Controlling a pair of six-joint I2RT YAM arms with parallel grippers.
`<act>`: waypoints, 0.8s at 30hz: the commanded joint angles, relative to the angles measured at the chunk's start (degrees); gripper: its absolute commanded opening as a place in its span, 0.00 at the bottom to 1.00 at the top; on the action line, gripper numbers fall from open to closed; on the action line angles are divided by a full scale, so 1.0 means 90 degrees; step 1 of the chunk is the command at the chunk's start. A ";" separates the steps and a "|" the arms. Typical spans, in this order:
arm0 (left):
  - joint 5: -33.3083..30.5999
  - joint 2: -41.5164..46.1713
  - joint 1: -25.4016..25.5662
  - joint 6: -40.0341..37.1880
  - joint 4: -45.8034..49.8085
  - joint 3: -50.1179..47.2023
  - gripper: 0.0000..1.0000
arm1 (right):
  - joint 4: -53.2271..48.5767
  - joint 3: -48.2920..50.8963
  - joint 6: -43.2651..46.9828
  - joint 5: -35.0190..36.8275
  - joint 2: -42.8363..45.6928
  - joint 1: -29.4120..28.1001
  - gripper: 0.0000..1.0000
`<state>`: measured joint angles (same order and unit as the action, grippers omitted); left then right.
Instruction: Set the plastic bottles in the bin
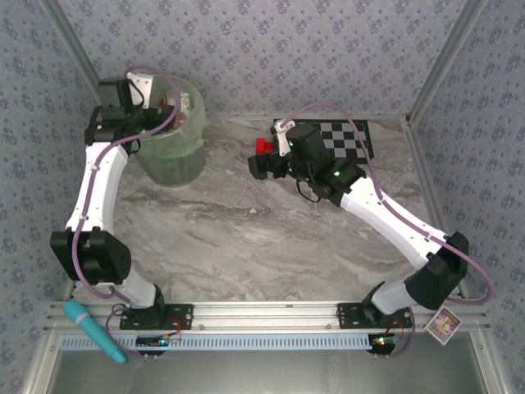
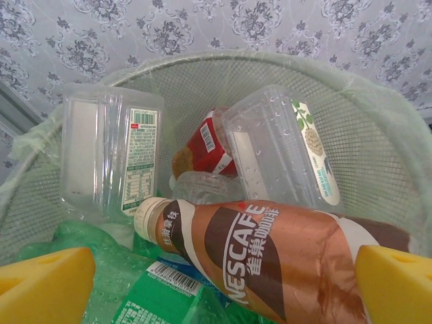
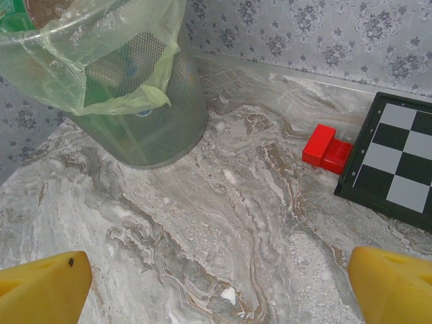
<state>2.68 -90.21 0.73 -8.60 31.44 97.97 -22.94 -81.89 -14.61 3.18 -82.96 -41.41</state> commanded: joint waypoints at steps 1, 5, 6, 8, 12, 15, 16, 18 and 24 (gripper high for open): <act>0.0350 0.0147 -0.0032 0.0296 0.0254 0.0543 0.99 | -0.0050 0.0007 -0.0085 0.0094 0.0162 -0.0056 0.99; 0.0528 0.0214 -0.0050 0.0509 0.0204 0.0869 1.00 | -0.0033 0.0015 -0.0086 0.0086 0.0165 -0.0053 0.99; 0.0542 0.0187 -0.0055 0.0529 0.0233 0.0967 1.00 | -0.0031 0.0014 -0.0085 0.0079 0.0165 -0.0054 0.99; 0.0433 0.0064 -0.0070 0.0529 0.0308 0.1126 0.99 | -0.0032 0.0016 -0.0084 0.0068 0.0164 -0.0049 0.99; 0.0108 -0.0334 -0.0072 0.0492 0.0729 0.1436 0.99 | -0.0026 0.0073 -0.0093 0.0080 0.0218 -0.0050 0.99; 0.0036 -0.0463 -0.0072 0.0437 0.0794 0.1260 0.98 | 0.0008 0.0186 -0.0107 0.0144 0.0309 -0.0052 0.99; 0.0002 -0.0481 -0.0081 0.0397 0.0766 0.1116 0.98 | 0.0019 0.0226 -0.0123 0.0153 0.0339 -0.0048 0.99; -0.0093 -0.0512 -0.0078 0.0335 0.0755 0.0905 0.98 | 0.0018 0.0269 -0.0138 0.0164 0.0377 -0.0048 0.99; -0.0327 -0.0526 -0.0045 0.0210 0.0785 0.0463 0.98 | 0.0036 0.0316 -0.0173 0.0171 0.0400 -0.0049 0.99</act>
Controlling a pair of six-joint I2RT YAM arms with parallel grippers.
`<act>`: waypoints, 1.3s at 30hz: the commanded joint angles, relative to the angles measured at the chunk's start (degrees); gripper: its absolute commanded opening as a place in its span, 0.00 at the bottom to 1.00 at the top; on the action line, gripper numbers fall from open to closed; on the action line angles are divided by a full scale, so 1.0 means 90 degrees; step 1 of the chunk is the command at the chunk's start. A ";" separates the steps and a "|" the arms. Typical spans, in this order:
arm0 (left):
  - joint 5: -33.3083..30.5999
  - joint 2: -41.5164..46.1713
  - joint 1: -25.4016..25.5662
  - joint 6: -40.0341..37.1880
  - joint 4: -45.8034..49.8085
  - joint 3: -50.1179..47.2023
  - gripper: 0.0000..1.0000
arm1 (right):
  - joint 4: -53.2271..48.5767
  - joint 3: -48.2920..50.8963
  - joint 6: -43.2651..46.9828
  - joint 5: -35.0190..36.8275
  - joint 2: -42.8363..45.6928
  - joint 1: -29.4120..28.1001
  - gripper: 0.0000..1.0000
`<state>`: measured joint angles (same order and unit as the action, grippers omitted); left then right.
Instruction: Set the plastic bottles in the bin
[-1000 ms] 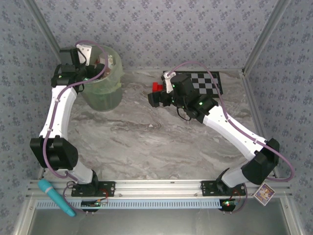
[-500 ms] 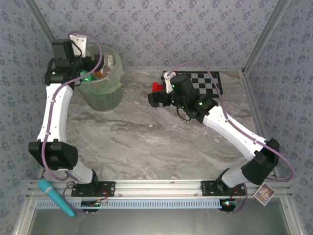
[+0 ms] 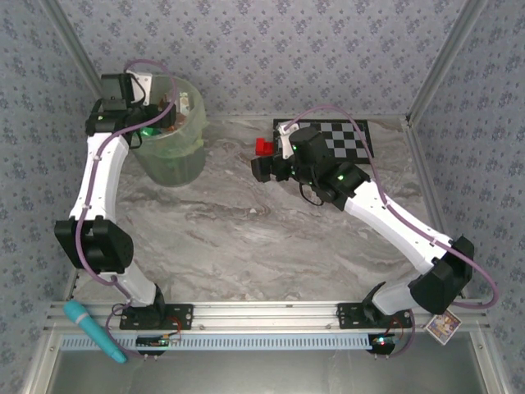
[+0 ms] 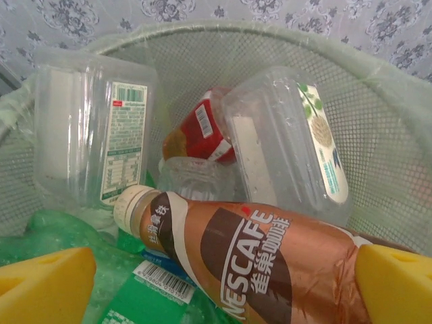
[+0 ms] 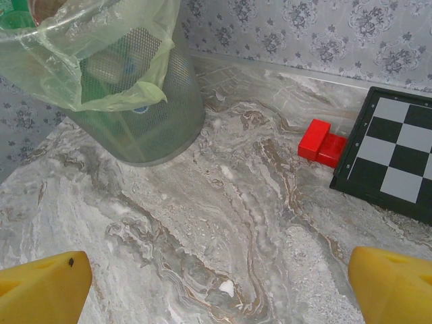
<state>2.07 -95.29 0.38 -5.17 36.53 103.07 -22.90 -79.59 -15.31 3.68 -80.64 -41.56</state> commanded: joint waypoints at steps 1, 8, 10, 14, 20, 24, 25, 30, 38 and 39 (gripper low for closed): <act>-0.0259 0.0064 0.0003 -0.0162 0.0211 -0.0123 0.98 | 0.0044 0.0057 -0.0100 0.0107 0.0138 -0.0033 0.99; -0.0021 0.0208 0.0018 0.0070 0.0445 0.0257 0.99 | 0.0046 0.0005 -0.0105 0.0066 0.0112 -0.0042 0.99; 0.0197 0.0314 0.0024 0.0263 0.0491 0.0515 1.00 | 0.0013 -0.0014 -0.0113 0.0075 0.0122 -0.0047 0.99; 0.0394 0.0517 0.0022 0.0675 0.0510 0.0928 1.00 | 0.0013 0.0007 -0.0133 0.0122 0.0185 -0.0040 0.99; 0.0527 0.1251 0.0022 0.1359 0.0306 0.0560 1.00 | 0.0024 0.0167 -0.0154 0.0215 0.0372 0.0003 0.99; 0.0562 0.2042 0.0045 0.1791 -0.0357 -0.0449 1.00 | 0.0024 0.0351 -0.0195 0.0215 0.0530 0.0074 0.99; 0.0553 0.2257 0.0046 0.1917 -0.0485 -0.0750 1.00 | 0.0022 0.0397 -0.0202 0.0201 0.0583 0.0101 1.00; 0.0400 0.3457 0.0195 0.2162 -0.0985 -0.2416 1.00 | 0.0145 0.0689 -0.0203 0.0301 0.0797 0.0264 0.99; -0.0531 0.5410 0.0404 0.2674 -0.1209 -0.5352 1.00 | 0.0379 0.1529 -0.0182 0.0693 0.1284 0.0725 0.99; -0.0633 0.5586 0.0407 0.2735 -0.1252 -0.5654 1.00 | 0.0411 0.1624 -0.0191 0.0717 0.1343 0.0813 0.99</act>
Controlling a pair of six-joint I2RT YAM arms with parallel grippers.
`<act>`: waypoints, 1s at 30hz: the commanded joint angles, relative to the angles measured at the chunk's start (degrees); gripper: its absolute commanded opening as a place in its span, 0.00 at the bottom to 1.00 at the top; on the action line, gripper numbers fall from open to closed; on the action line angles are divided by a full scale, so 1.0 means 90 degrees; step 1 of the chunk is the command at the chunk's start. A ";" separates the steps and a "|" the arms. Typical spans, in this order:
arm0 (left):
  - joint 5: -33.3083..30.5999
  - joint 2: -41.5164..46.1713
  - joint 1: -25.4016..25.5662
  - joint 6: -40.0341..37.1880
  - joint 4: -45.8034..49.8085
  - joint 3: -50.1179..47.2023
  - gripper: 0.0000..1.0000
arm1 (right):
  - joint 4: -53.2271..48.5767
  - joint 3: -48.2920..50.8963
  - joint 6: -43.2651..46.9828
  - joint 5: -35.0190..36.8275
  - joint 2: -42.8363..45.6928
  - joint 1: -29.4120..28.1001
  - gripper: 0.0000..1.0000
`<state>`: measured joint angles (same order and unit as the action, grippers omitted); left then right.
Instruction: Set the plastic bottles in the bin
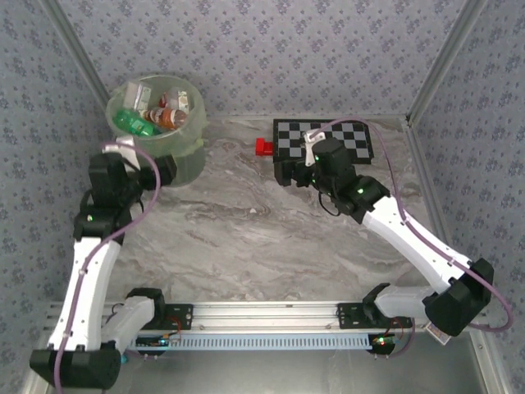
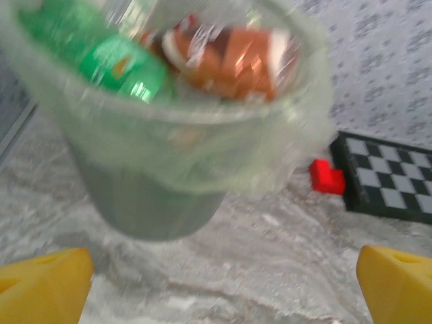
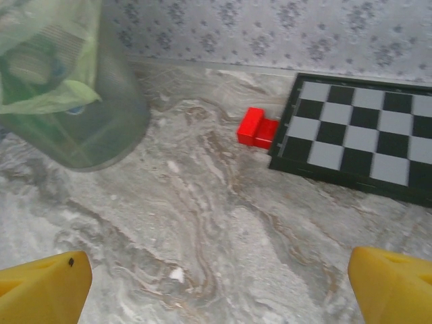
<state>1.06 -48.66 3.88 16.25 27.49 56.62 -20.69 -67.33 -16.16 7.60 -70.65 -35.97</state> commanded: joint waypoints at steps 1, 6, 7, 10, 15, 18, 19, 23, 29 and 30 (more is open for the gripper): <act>-0.0594 0.0615 0.0011 0.0379 -0.0328 -0.0842 1.00 | 0.0198 0.0372 -0.0128 0.0303 0.0292 0.0300 0.99; -0.1398 0.1309 0.0012 0.0440 -0.0963 -0.2386 1.00 | 0.0681 0.1172 -0.0026 0.0689 0.0683 0.0740 0.99; -0.1533 0.1368 0.0016 0.0448 -0.1096 -0.2595 1.00 | 0.0815 0.1370 0.0063 0.0822 0.0786 0.0827 0.99; -0.1872 0.1350 0.0011 0.0353 -0.1588 -0.3018 1.00 | 0.1125 0.1969 0.0266 0.1352 0.1038 0.1081 0.99; -0.2468 0.0679 0.0018 -0.0254 -0.2794 -0.3425 1.00 | 0.2374 0.3345 0.0781 0.2081 0.1473 0.1586 0.99; -0.2276 -0.0014 0.0008 -0.0527 -0.3563 -0.3508 1.00 | 0.2908 0.3858 0.1022 0.2462 0.1534 0.1927 0.99; -0.2181 -0.0284 0.0007 -0.0665 -0.3849 -0.3498 1.00 | 0.3084 0.3995 0.1154 0.2581 0.1514 0.2049 0.99; -0.2216 -0.1323 0.0000 -0.1155 -0.5380 -0.3691 1.00 | 0.4369 0.4745 0.1912 0.2814 0.1097 0.2470 0.99; -0.1975 -0.2778 -0.0011 -0.1697 -0.7535 -0.4069 1.00 | 0.5330 0.5209 0.1379 0.2268 0.0354 0.3123 0.99; -0.1933 -0.3031 -0.0029 -0.1780 -0.7913 -0.4151 1.00 | 0.5722 0.5335 0.1468 0.2027 0.0221 0.3188 0.99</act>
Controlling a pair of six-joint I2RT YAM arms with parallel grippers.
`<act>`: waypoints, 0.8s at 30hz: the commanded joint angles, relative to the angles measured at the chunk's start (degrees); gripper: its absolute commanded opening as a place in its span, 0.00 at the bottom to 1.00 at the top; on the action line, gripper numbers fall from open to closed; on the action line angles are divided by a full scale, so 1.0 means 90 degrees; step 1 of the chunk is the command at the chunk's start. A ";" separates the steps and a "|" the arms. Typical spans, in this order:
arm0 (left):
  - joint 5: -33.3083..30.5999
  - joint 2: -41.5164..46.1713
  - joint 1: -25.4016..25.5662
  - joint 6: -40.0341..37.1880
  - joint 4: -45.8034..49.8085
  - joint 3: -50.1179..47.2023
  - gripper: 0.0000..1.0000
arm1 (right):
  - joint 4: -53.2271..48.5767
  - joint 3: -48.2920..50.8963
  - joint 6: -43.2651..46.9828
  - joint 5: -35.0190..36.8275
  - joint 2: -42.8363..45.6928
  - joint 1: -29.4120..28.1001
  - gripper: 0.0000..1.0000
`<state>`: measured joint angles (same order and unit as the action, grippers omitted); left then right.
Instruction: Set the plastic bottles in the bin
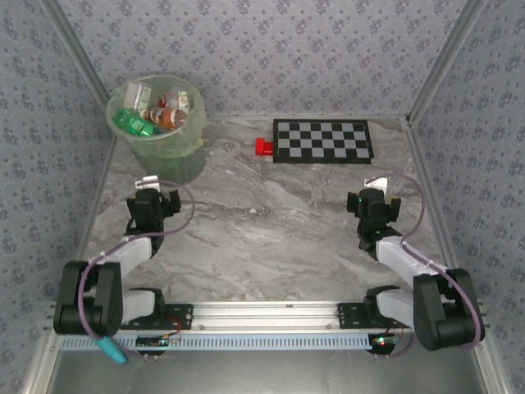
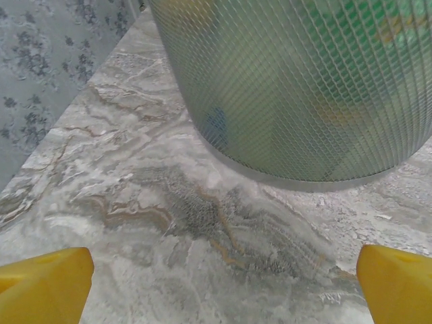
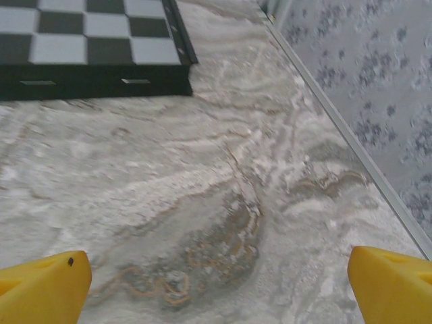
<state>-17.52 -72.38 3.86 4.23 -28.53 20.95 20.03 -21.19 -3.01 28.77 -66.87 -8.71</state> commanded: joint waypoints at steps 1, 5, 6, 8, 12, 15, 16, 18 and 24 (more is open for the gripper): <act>0.0064 -0.0579 -0.0046 -0.0382 -0.1945 -0.0201 1.00 | 0.1513 0.0297 0.0053 -0.0447 -0.0310 0.0216 0.99; 0.0478 -0.1227 -0.0249 -0.0182 -0.2749 -0.0315 1.00 | 0.2358 0.0393 0.0189 -0.0858 -0.0804 0.0517 1.00; 0.0592 -0.1460 -0.0256 -0.0218 -0.2913 -0.0302 1.00 | 0.2544 0.0381 0.0208 -0.1132 -0.0915 0.0619 1.00; 0.0779 -0.1797 -0.0255 -0.0318 -0.3093 -0.0179 1.00 | 0.2845 0.0368 0.0294 -0.1613 -0.1160 0.0763 0.99; 0.1250 -0.1707 -0.0304 -0.0434 -0.2346 0.0114 1.00 | 0.3661 0.0402 0.0346 -0.1969 -0.1875 0.0934 0.99; 0.1376 -0.1725 -0.0473 -0.0253 -0.2025 0.0295 1.00 | 0.4248 0.0451 0.0486 -0.2232 -0.2364 0.0935 0.99; 0.1446 -0.1729 -0.0513 -0.0229 -0.2055 0.0276 1.00 | 0.4152 0.0393 0.0478 -0.2288 -0.2391 0.0940 0.99; 0.1431 -0.1729 -0.0508 -0.0236 -0.2044 0.0287 1.00 | 0.3676 0.0217 0.0434 -0.2507 -0.2298 0.1008 0.99; 0.1436 -0.1728 -0.0512 -0.0236 -0.2054 0.0279 1.00 | 0.3393 0.0011 0.0436 -0.2398 -0.2341 0.1036 0.99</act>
<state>-6.00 -87.90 -0.54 1.56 -46.68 22.70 50.43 -20.25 -0.12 7.81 -87.66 0.21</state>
